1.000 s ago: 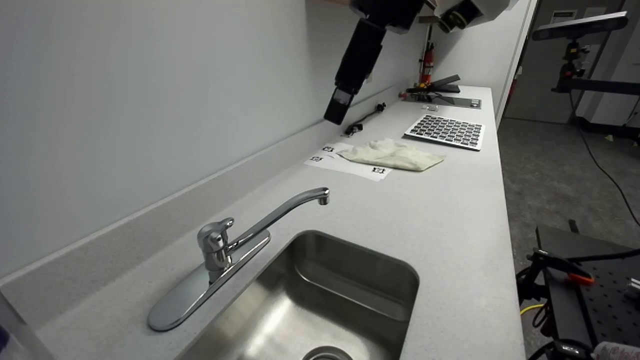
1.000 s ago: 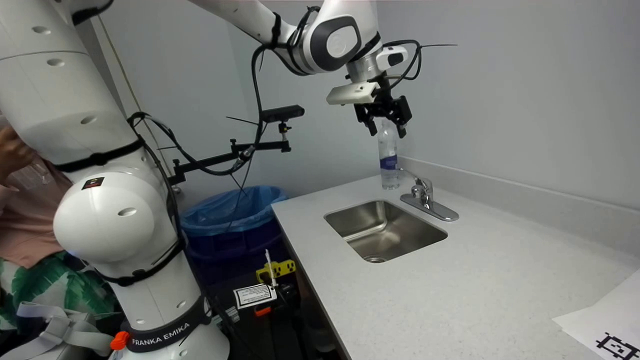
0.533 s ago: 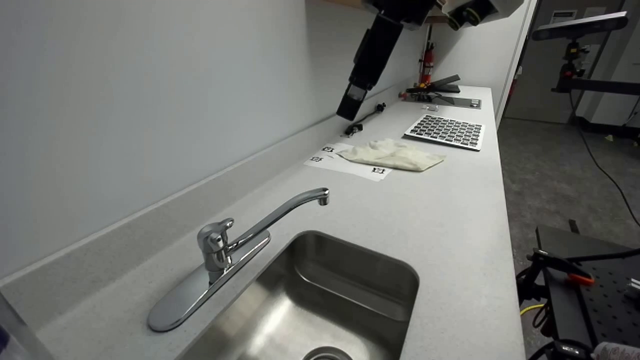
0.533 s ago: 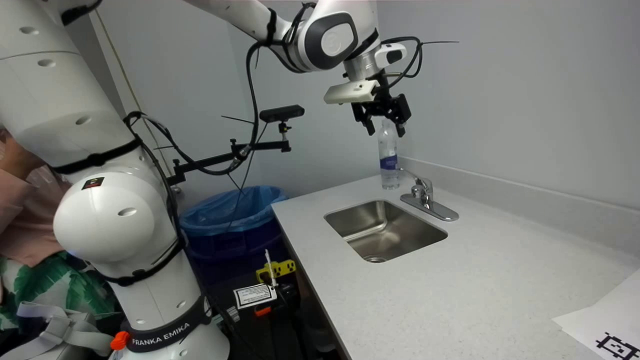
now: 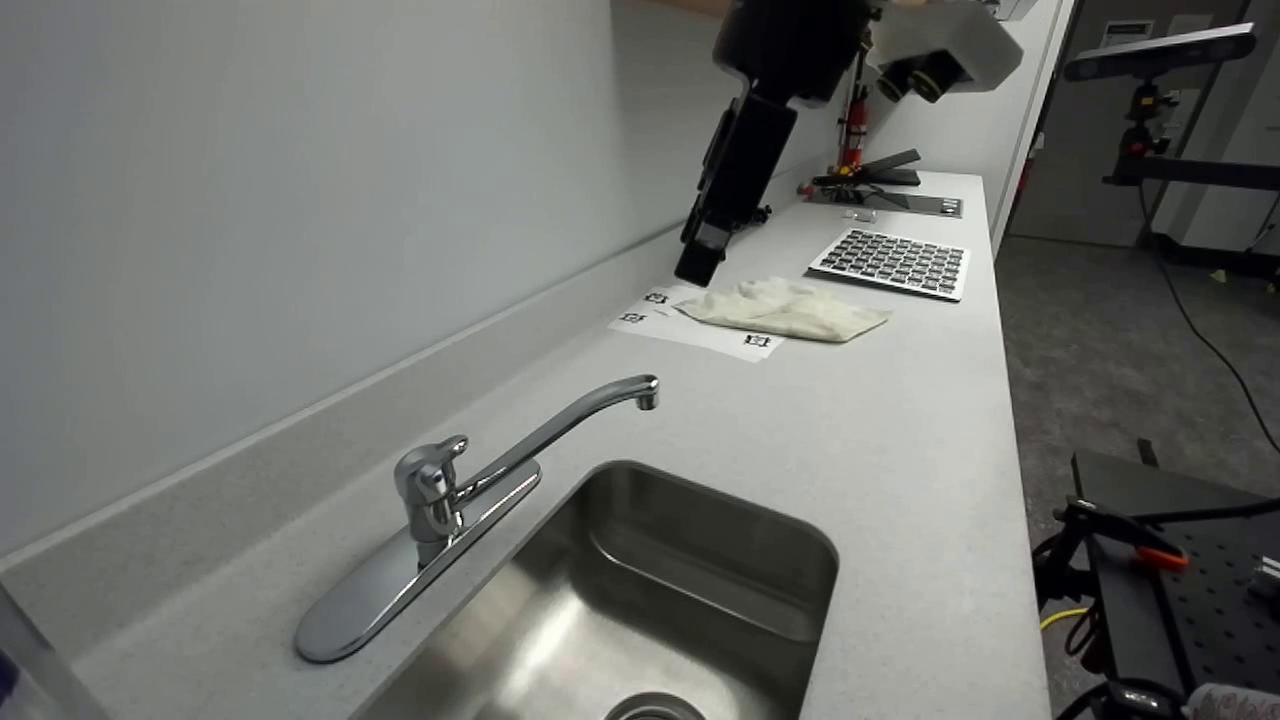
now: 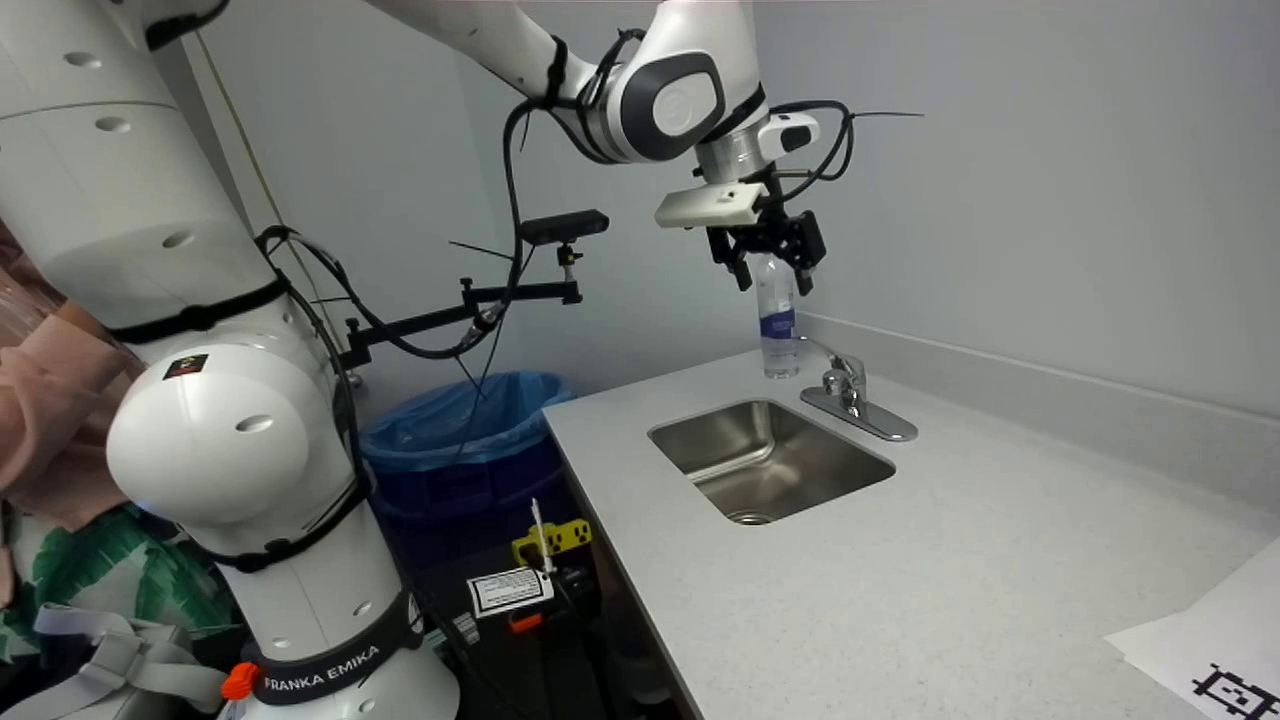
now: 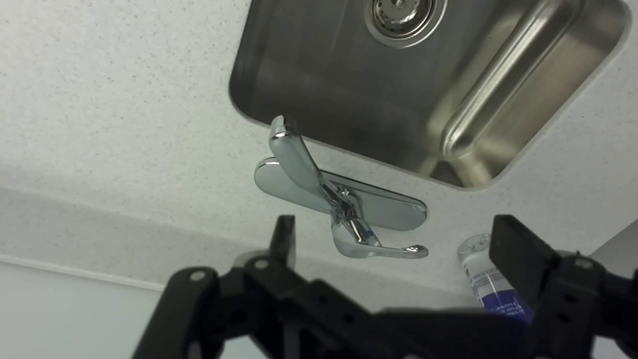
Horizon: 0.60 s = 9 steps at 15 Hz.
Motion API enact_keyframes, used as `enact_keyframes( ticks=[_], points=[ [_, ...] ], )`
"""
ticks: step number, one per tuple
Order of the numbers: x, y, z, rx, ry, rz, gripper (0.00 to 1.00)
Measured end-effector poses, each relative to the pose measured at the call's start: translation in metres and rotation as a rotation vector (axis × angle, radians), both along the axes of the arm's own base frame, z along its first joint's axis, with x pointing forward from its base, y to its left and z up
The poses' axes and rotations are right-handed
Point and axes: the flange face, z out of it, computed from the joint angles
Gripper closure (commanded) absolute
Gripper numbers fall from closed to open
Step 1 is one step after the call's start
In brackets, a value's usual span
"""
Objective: Move the faucet nozzle to the right and push the faucet handle down
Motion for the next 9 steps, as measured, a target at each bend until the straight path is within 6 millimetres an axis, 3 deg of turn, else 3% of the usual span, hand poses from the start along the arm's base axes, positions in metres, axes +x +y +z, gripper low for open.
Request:
enact_keyframes(
  ticks=[9],
  points=[
    [0.036,0.018,-0.029,-0.007,-0.095,0.070,0.00]
  ],
)
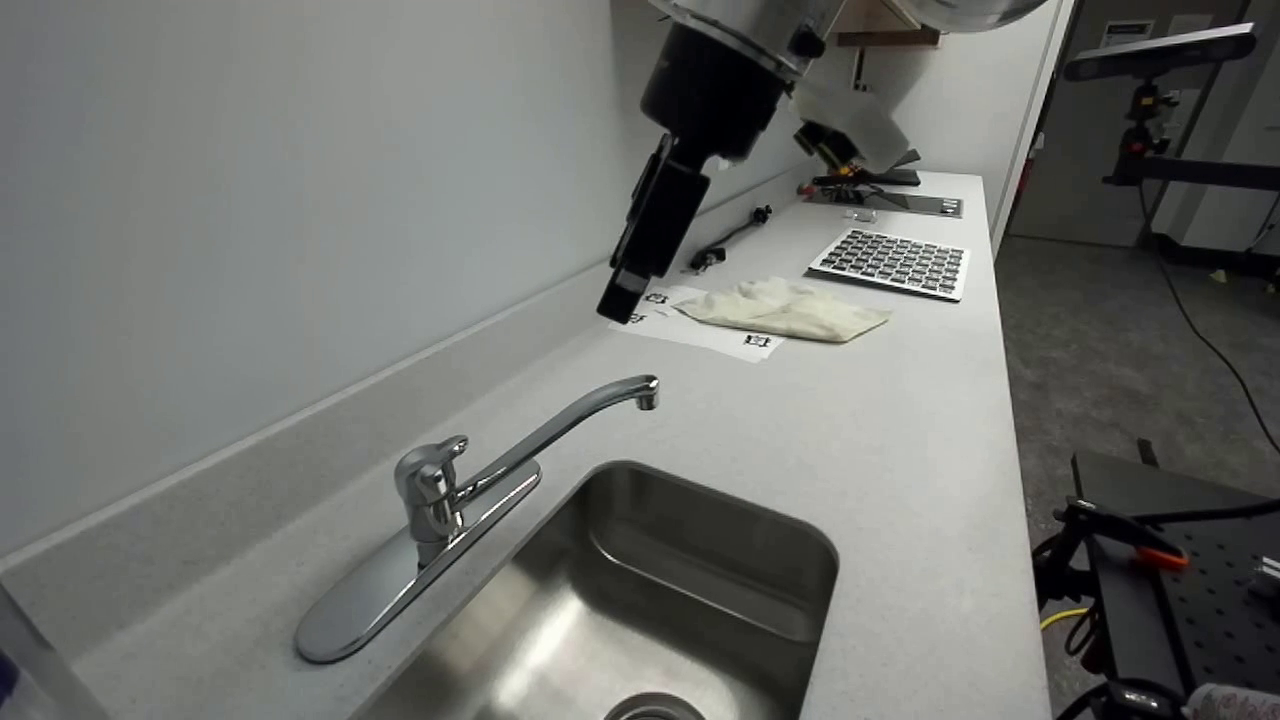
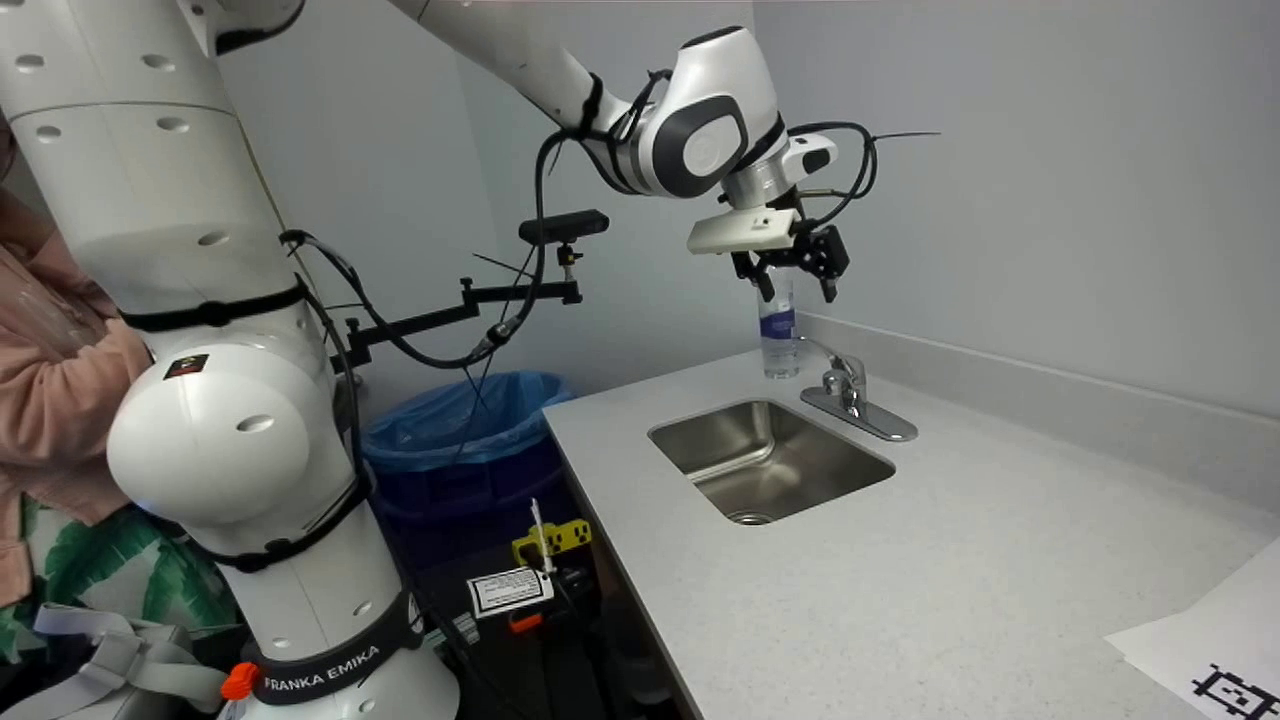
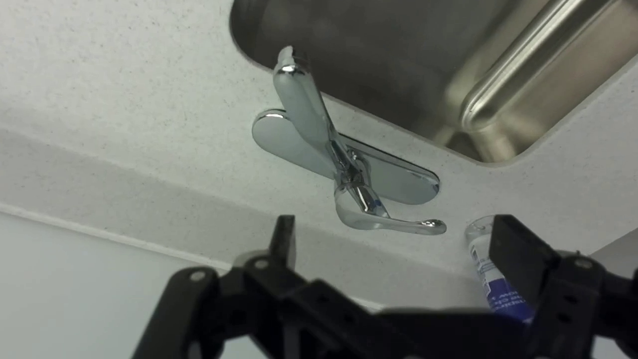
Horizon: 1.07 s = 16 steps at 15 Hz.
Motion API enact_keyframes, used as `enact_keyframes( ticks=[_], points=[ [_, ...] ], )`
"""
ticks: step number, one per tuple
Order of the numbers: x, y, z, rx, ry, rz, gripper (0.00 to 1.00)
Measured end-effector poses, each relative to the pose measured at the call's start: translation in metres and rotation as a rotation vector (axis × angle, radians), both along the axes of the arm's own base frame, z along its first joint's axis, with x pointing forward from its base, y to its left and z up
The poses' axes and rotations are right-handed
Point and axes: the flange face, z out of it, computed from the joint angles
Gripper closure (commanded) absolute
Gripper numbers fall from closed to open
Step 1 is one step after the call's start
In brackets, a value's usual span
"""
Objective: Move the faucet nozzle to the right and push the faucet handle down
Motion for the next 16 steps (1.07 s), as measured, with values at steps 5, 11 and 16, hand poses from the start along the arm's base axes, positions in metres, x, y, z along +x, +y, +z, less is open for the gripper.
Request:
enact_keyframes(
  ticks=[5,11,16],
  points=[
    [0.027,0.034,-0.018,0.026,-0.052,0.038,0.00],
    [0.054,0.059,-0.043,0.031,-0.138,0.092,0.00],
    [0.066,0.060,-0.078,-0.005,-0.175,0.149,0.00]
  ],
)
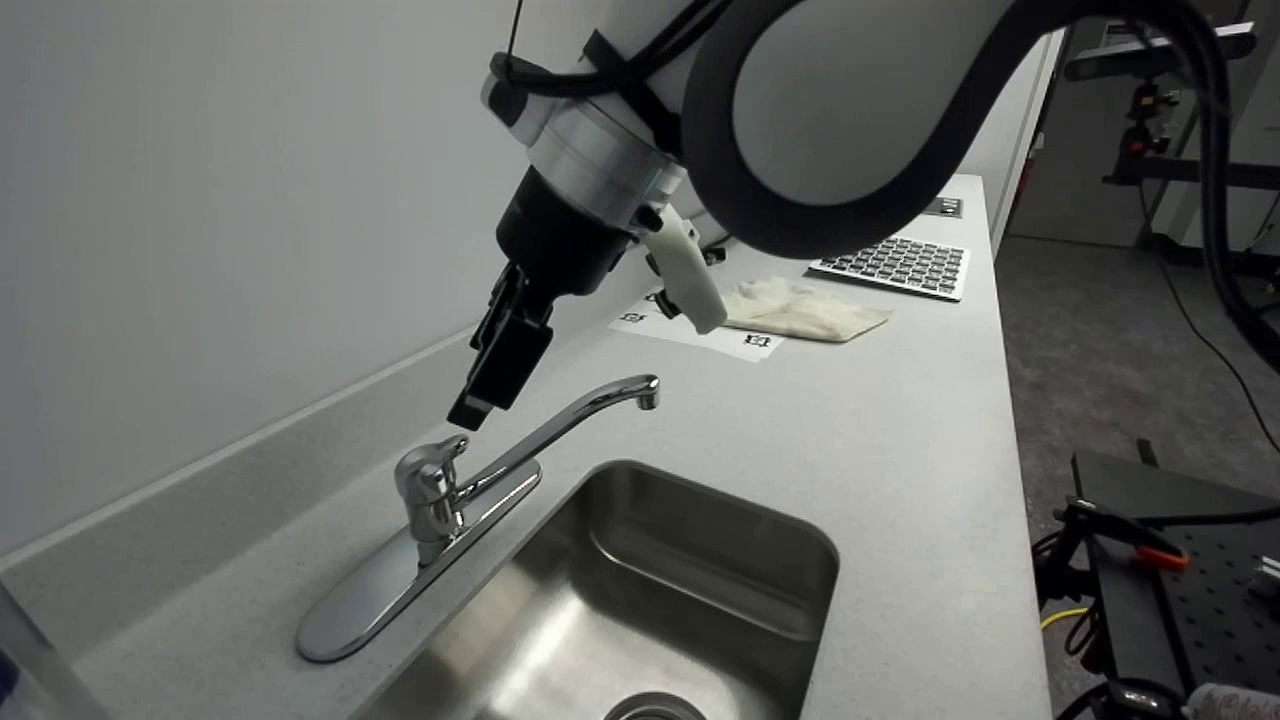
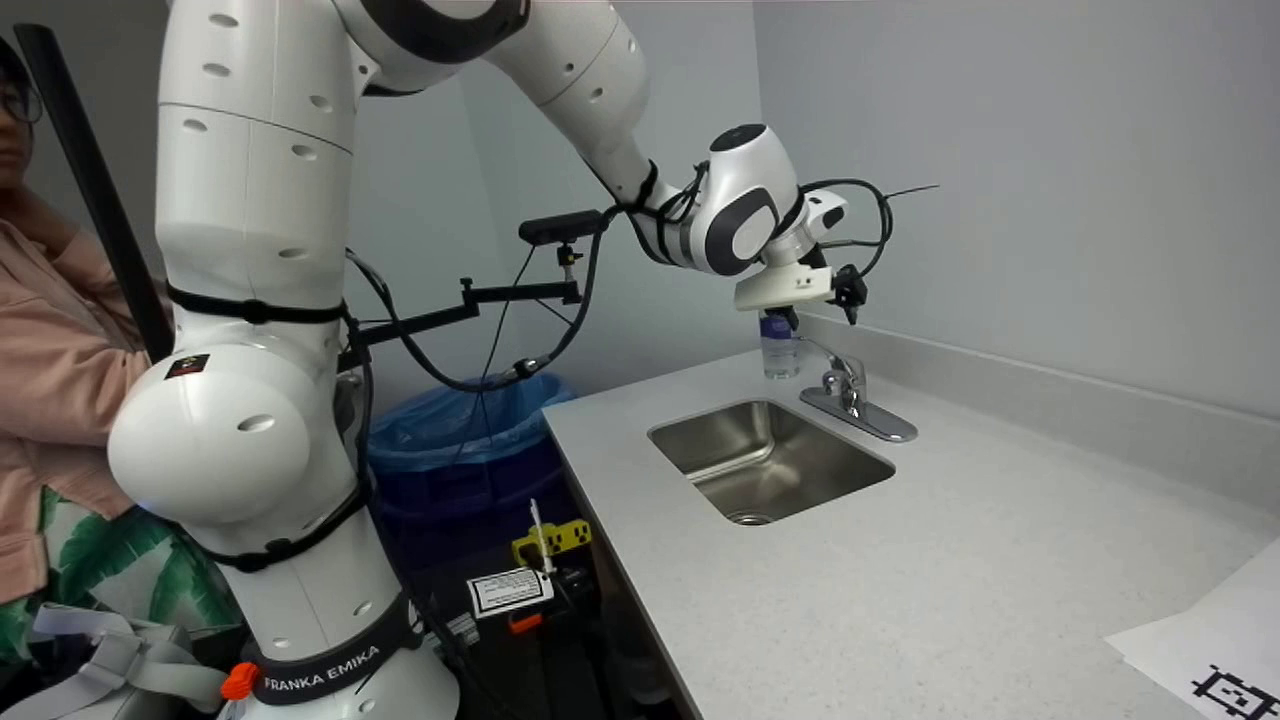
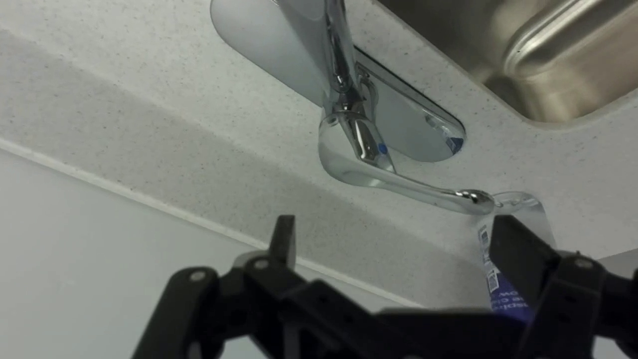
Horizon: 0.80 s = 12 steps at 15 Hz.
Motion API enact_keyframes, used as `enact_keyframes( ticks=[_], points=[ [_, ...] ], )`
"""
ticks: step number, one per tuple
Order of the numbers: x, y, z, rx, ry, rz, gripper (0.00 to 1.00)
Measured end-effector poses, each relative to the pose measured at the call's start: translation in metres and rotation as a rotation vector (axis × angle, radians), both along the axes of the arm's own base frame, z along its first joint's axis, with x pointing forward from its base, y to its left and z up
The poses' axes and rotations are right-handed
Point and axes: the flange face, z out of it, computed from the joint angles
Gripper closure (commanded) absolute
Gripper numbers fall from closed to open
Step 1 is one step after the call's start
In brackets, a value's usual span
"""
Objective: Move the faucet nozzle to the right and push the faucet handle down
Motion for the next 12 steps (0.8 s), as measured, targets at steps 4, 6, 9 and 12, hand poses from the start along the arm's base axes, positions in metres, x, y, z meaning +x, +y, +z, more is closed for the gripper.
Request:
enact_keyframes(
  ticks=[4,6,9,12],
  points=[
    [0.011,0.003,-0.014,-0.019,-0.042,0.033,0.00],
    [0.016,0.005,-0.013,-0.021,-0.058,0.041,0.00],
    [0.022,0.010,-0.015,-0.039,-0.074,0.066,0.00],
    [0.025,0.012,-0.024,-0.060,-0.075,0.085,0.00]
  ],
)
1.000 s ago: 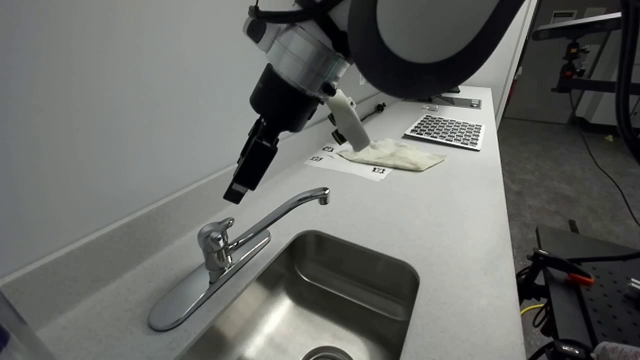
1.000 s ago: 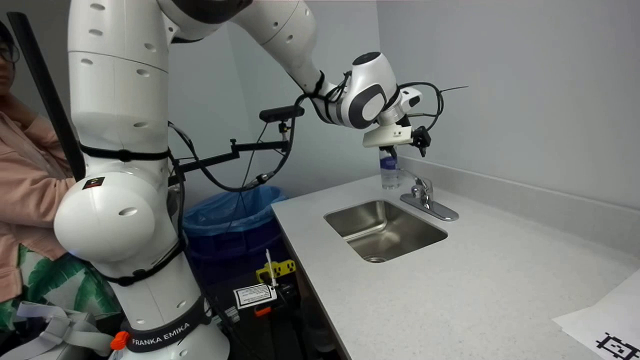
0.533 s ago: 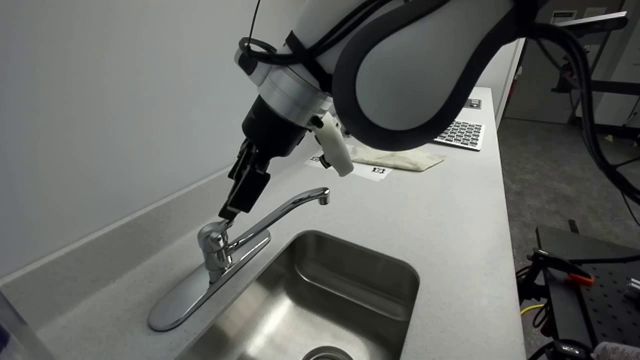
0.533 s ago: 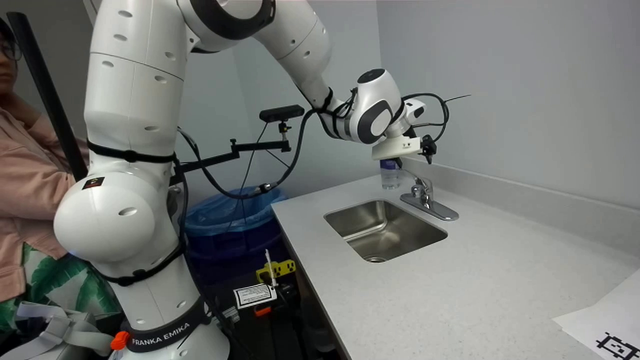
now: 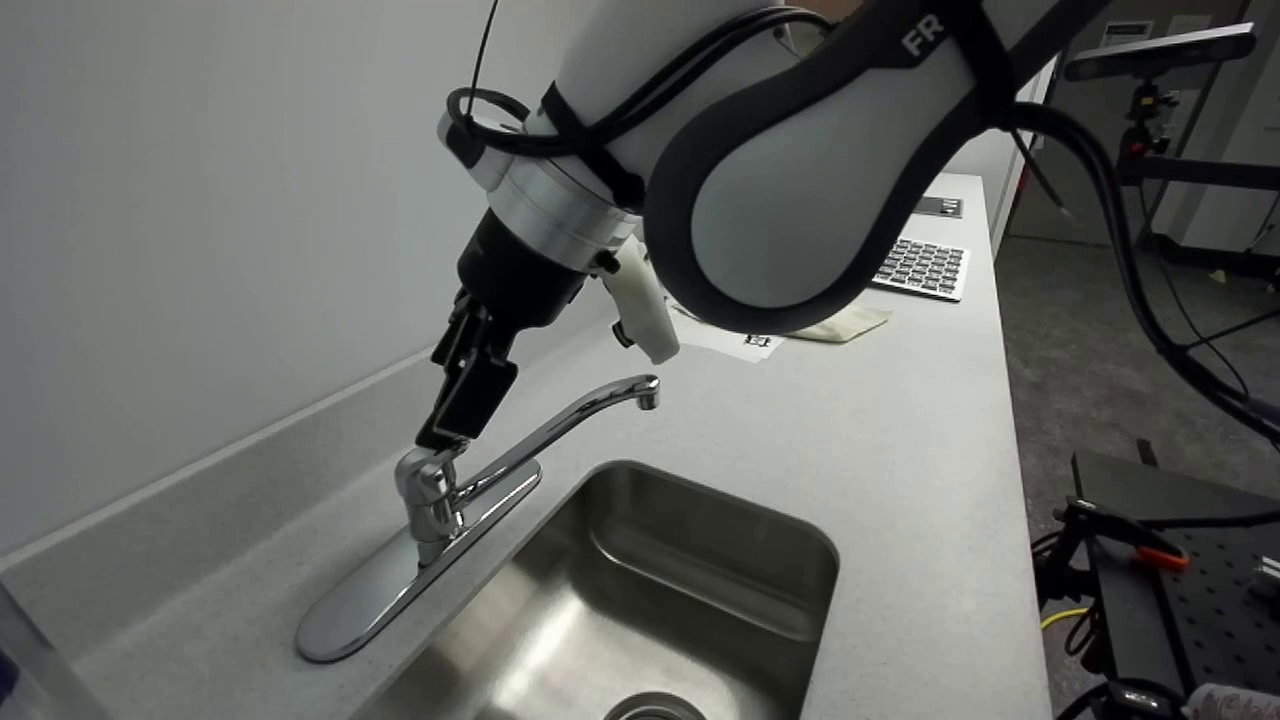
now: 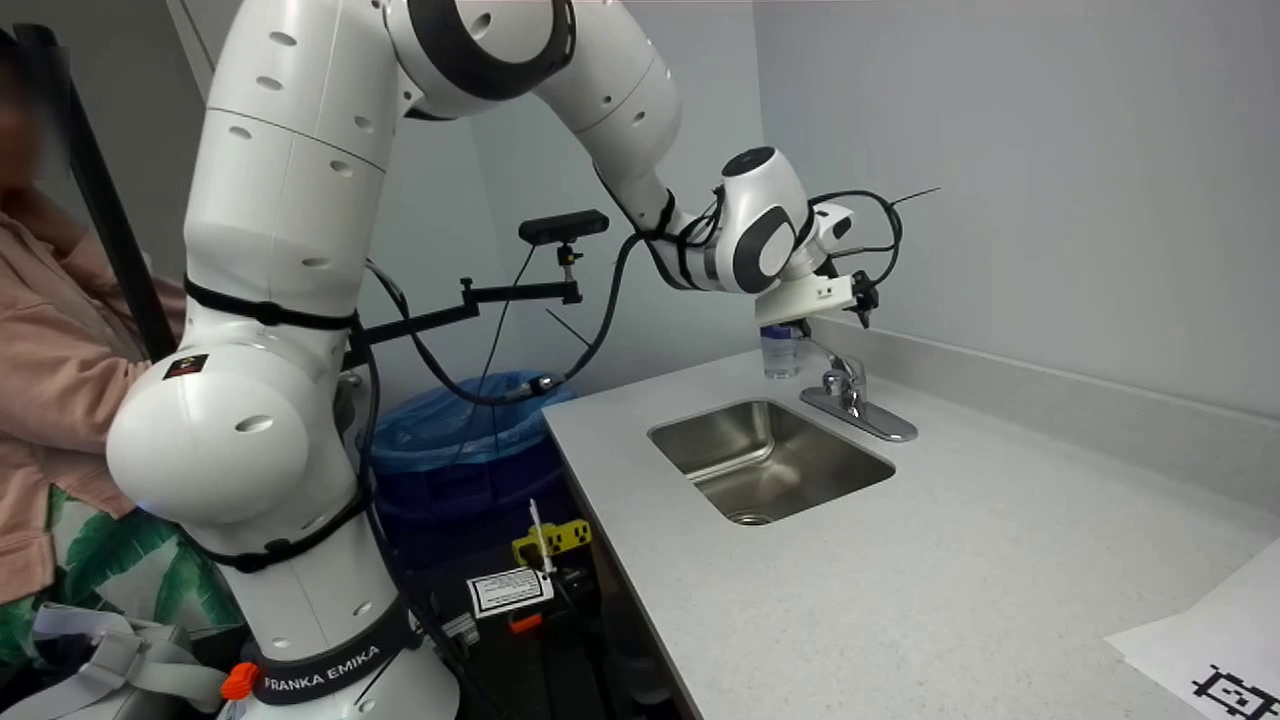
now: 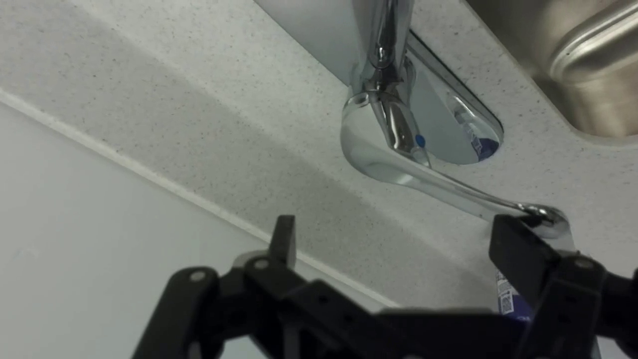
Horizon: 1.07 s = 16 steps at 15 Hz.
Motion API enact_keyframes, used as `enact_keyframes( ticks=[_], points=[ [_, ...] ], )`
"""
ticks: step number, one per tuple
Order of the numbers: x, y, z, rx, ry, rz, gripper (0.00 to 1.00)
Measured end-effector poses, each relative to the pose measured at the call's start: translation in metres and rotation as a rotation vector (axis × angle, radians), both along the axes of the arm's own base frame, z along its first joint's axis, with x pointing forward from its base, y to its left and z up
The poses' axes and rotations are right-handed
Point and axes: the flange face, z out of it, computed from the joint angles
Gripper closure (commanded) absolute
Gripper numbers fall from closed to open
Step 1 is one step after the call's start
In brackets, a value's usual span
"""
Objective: Move the faucet nozzle to the right and push the faucet handle down
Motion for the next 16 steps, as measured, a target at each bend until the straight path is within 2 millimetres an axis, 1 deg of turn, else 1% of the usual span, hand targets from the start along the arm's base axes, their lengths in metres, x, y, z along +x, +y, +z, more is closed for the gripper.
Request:
enact_keyframes(
  ticks=[4,8,12,16],
  points=[
    [0.000,-0.002,-0.010,-0.005,0.014,-0.011,0.00],
    [-0.001,-0.010,-0.015,-0.001,0.030,-0.040,0.00],
    [-0.007,-0.020,-0.016,-0.007,0.042,-0.060,0.00],
    [-0.011,-0.030,-0.012,-0.007,0.046,-0.089,0.00]
  ],
)
